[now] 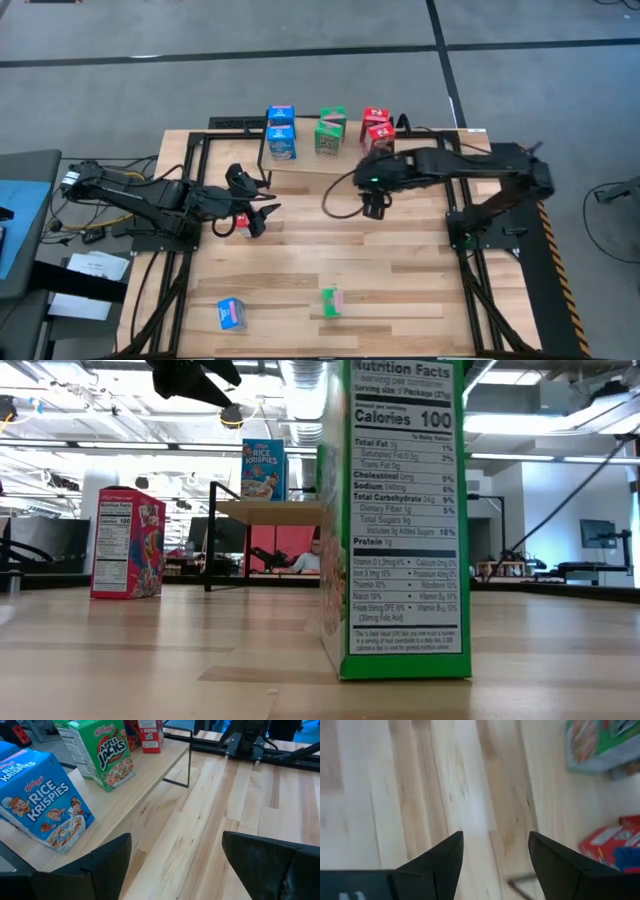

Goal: Stack cereal on shelf
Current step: Put the top green cereal box on the shelf aligned with the other green cereal box

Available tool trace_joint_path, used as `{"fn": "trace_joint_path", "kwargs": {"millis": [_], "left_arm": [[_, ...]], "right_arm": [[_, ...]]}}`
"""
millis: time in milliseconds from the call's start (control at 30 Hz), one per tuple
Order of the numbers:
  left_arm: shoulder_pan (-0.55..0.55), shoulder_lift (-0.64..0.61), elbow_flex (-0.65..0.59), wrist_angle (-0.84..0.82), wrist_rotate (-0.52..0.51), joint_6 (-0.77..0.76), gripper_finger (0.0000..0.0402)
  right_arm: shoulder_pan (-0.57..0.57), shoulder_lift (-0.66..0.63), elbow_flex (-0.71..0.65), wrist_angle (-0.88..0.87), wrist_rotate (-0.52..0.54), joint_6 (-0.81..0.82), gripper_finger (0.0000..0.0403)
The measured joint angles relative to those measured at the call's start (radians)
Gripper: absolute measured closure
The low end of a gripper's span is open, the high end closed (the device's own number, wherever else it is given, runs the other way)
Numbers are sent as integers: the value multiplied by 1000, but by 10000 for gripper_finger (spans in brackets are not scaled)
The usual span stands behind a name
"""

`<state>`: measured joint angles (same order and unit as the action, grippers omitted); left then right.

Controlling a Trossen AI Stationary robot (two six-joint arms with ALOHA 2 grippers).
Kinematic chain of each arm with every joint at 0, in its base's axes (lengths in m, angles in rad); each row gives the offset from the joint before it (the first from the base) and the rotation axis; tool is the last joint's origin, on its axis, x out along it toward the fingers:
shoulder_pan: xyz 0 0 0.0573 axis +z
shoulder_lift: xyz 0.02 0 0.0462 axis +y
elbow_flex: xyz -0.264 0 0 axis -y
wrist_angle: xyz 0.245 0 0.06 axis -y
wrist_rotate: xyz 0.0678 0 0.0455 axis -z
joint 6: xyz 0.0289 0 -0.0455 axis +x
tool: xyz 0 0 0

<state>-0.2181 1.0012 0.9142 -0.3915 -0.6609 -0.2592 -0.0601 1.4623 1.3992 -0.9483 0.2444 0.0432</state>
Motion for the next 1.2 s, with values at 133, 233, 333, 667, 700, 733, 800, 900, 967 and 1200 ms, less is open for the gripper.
{"fn": "trace_joint_path", "kwargs": {"millis": [133, 233, 333, 667, 700, 733, 800, 900, 967, 1200], "left_arm": [[0, 0, 0, 0, 5, 0, 99], [0, 0, 0, 1, 8, 0, 99], [0, 0, 0, -1, 10, 0, 99], [0, 0, 0, -14, 10, 7, 99], [0, 0, 0, -15, 10, 7, 99], [0, 0, 0, -13, 10, 7, 99], [0, 0, 0, -18, 10, 8, 99], [0, 0, 0, -18, 8, 11, 99], [0, 0, 0, -15, 7, 11, 99], [0, 0, 0, -13, 8, 11, 99]], "right_arm": [[-1, -127, -178, 254, -1, 28, 154], [-7, -165, -281, 416, -4, 1, 154], [-11, -154, -338, 539, -5, -43, 154], [-41, 4, -341, 825, 48, -176, 154], [-44, 10, -342, 833, 71, -183, 154], [-48, 17, -343, 854, 95, -191, 154], [-56, 27, -341, 901, 122, -206, 154], [-73, 31, -341, 950, 123, -209, 154], [-87, 30, -341, 968, 125, -209, 154], [-128, 30, -341, 999, 125, -201, 154]]}}
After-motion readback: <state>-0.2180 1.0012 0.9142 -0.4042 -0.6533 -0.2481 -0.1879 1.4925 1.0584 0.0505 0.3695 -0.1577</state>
